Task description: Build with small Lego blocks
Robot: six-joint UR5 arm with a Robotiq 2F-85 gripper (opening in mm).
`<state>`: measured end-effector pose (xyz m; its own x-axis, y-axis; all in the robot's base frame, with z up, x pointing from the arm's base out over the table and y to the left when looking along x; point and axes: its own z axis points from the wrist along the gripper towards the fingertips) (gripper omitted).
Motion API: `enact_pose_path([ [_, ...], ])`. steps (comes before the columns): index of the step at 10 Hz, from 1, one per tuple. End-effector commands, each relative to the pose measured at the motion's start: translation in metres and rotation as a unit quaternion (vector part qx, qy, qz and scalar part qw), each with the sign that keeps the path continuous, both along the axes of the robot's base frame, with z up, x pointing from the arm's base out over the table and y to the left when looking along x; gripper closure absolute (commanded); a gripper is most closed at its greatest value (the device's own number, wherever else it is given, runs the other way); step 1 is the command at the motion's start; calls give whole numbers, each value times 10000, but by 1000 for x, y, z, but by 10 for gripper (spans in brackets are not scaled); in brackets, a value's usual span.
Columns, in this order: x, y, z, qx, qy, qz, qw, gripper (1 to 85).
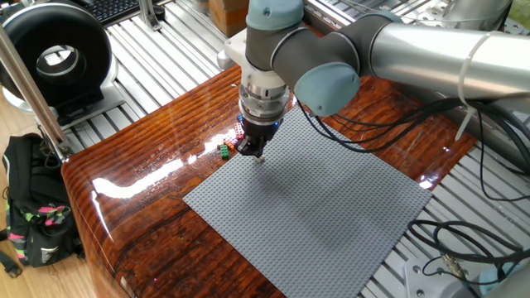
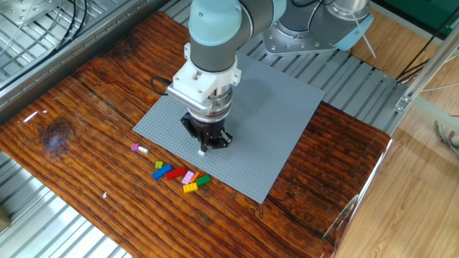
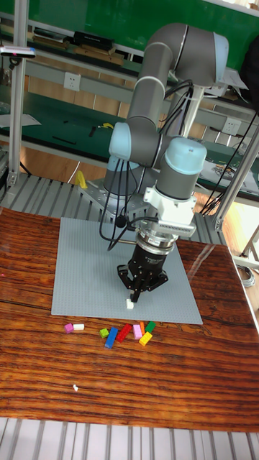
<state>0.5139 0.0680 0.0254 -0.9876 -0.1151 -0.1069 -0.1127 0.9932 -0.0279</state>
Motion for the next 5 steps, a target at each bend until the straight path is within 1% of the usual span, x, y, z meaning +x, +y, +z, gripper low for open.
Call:
enact_pose_path([
  [1, -1, -1, 15, -27, -72, 86, 9999, 807],
  [2, 2, -5, 16, -108, -145, 172, 9997, 760],
  [3, 5, -5, 16, -122, -212, 220, 9995, 723],
  [4, 8, -4, 17, -122, -278, 321, 9990, 660],
  [5, 10, 2, 19, -11, -328, 333, 9989, 613],
])
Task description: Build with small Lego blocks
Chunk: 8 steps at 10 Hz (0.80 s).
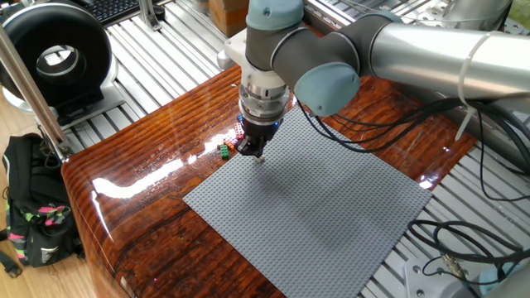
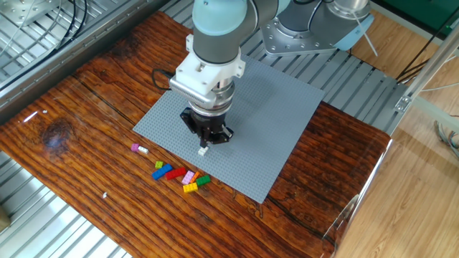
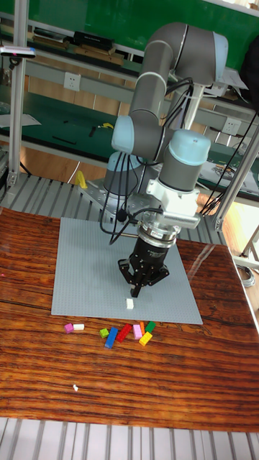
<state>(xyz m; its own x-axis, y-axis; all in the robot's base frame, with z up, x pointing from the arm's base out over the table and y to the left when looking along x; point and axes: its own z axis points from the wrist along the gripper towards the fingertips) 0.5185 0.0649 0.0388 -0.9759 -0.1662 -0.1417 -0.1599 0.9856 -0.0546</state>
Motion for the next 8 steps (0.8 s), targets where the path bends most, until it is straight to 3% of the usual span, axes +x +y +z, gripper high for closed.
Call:
enact_pose_path([
  [1, 7, 6, 9, 148, -148, 67, 9998, 600],
  [6, 20, 18, 31, 383, -106, -389, 9984, 650],
  [8, 29, 9, 39, 417, -137, -495, 9978, 647],
])
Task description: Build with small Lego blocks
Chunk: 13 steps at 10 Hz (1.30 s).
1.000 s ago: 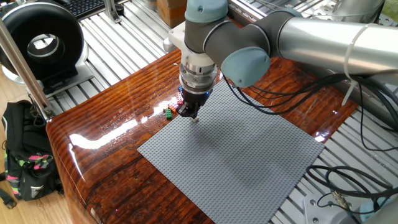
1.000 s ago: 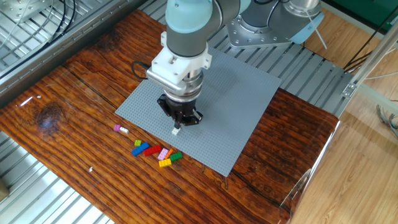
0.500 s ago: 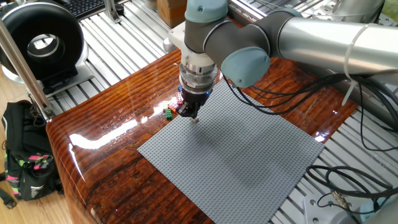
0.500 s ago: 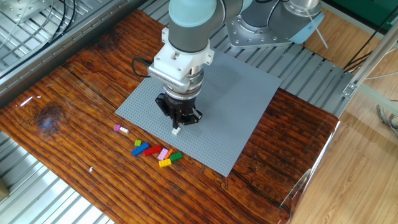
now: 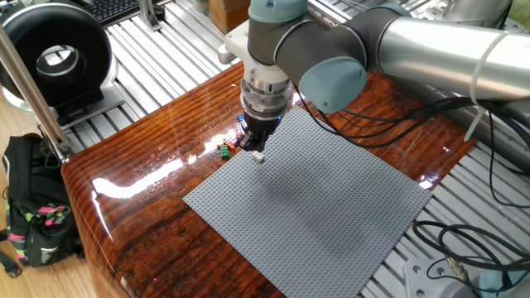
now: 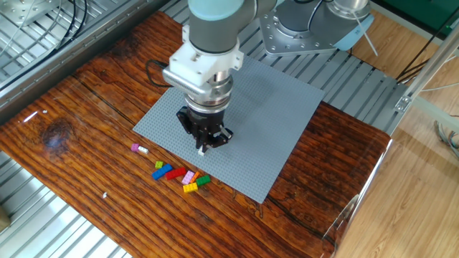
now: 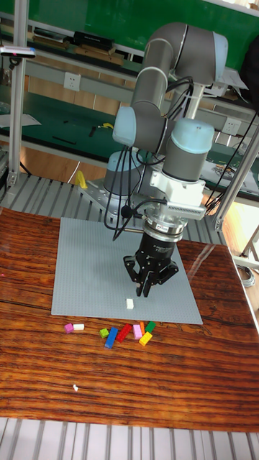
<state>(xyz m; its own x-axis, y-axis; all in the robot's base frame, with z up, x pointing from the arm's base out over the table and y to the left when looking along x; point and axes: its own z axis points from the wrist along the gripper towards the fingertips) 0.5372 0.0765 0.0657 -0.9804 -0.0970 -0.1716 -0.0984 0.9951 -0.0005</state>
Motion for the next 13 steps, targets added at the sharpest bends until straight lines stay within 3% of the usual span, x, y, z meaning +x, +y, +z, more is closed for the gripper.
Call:
enact_pose_path([
  [1, 16, -5, 15, 144, -53, -173, 9997, 627],
  [4, 29, -4, 16, 145, -90, -256, 9995, 610],
  [8, 31, -2, 13, 169, -66, -263, 9995, 610],
  [11, 30, -4, 10, 90, 16, -262, 9996, 650],
  [13, 33, -14, 13, -130, -21, -315, 9994, 753],
])
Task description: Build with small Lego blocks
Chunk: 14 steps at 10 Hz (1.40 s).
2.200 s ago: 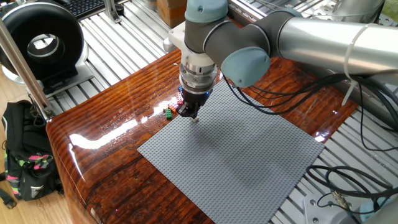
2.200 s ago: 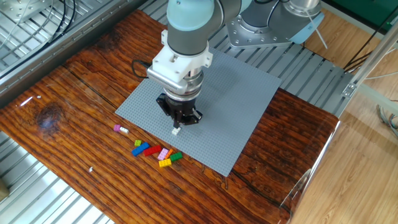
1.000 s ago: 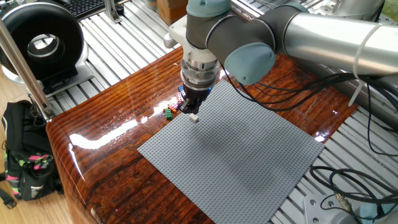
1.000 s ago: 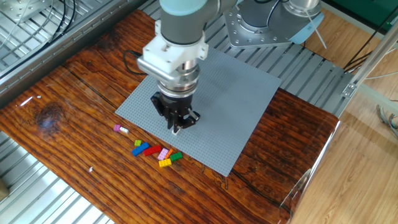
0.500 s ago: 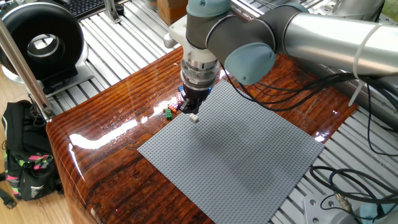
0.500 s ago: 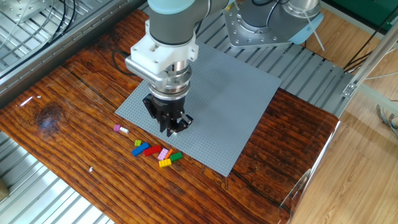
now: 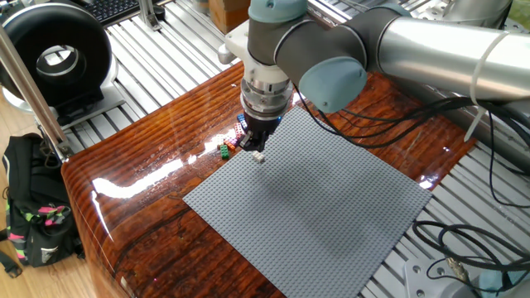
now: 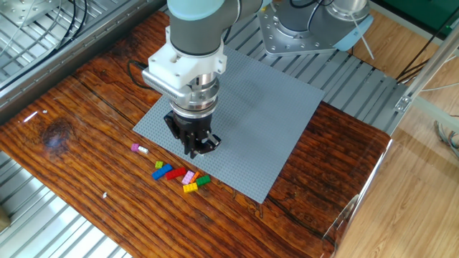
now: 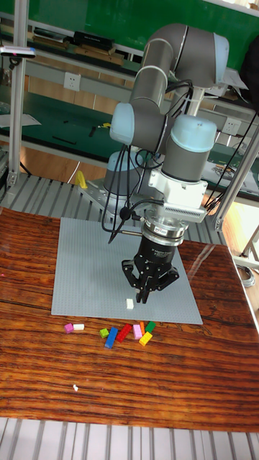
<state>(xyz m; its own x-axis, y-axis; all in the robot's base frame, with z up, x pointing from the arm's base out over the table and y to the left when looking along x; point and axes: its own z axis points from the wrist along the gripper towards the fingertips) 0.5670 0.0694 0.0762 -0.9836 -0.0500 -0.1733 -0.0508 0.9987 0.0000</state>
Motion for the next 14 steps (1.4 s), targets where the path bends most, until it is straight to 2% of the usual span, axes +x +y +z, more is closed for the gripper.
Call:
enact_pose_path([
  [1, 4, -6, 5, -108, -33, -129, 9999, 790],
  [2, 3, -6, 8, -85, -3, -175, 9998, 837],
  [5, 12, 3, 13, 132, -137, -176, 9997, 837],
  [8, 5, -4, 29, -23, 191, -55, 9998, 837],
  [9, 8, -3, 34, 13, 183, -138, 9997, 837],
  [10, 16, -5, 36, -29, 21, -190, 9998, 837],
  [14, 13, 6, 32, 137, 48, -311, 9994, 840],
])
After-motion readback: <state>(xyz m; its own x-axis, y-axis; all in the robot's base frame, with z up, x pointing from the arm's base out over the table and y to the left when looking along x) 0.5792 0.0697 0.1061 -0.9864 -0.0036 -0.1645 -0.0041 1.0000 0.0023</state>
